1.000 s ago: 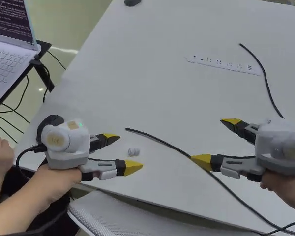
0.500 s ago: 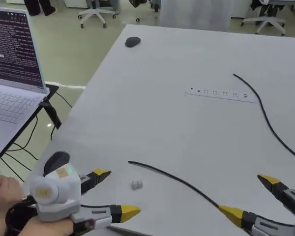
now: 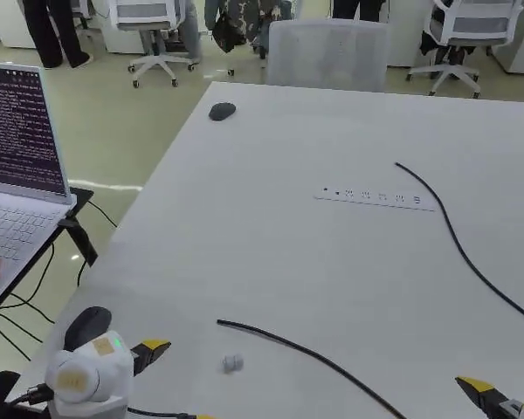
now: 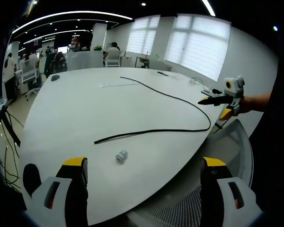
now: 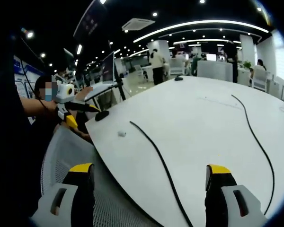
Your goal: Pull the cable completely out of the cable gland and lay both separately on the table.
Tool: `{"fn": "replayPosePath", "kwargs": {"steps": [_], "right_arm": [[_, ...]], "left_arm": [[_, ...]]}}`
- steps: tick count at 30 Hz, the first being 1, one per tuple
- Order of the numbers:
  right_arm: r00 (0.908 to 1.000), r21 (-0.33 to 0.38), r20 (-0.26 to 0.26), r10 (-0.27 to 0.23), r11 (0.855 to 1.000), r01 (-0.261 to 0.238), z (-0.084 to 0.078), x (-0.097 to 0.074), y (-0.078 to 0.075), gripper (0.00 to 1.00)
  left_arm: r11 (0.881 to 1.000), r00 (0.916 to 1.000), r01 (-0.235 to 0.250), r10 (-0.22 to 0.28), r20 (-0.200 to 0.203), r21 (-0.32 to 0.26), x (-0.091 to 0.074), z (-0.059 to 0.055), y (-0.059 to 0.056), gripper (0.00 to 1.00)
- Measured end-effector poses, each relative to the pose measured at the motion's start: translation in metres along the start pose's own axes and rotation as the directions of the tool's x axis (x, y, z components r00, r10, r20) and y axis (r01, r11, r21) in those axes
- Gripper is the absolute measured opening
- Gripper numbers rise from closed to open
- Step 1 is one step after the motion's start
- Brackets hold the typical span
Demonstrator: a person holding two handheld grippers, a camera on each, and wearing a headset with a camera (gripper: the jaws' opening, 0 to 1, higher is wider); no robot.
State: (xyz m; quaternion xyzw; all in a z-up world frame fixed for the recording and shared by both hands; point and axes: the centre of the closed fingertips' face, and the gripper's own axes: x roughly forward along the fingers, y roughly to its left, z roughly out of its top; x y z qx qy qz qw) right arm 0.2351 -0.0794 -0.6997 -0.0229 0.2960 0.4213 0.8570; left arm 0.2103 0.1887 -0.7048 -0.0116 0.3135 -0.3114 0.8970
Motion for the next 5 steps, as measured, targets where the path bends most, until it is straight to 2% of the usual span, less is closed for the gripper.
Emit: {"fn": "replayPosePath", "kwargs": {"steps": [1, 5], "right_arm": [[0.9999, -0.012, -0.012, 0.002, 1.0, -0.002, -0.0017, -0.0002, -0.0004, 0.99], [0.9991, -0.044, -0.041, 0.006, 0.999, -0.008, -0.0062, 0.0017, -0.0013, 0.99]], "left_arm": [[1.0, 0.9998, -0.005, 0.005, -0.018, -0.002, 0.0, -0.0031, 0.0008, 0.99], [1.0, 0.9994, -0.001, 0.0, -0.034, -0.021, 0.0011, -0.0067, 0.0039, 0.99]]}}
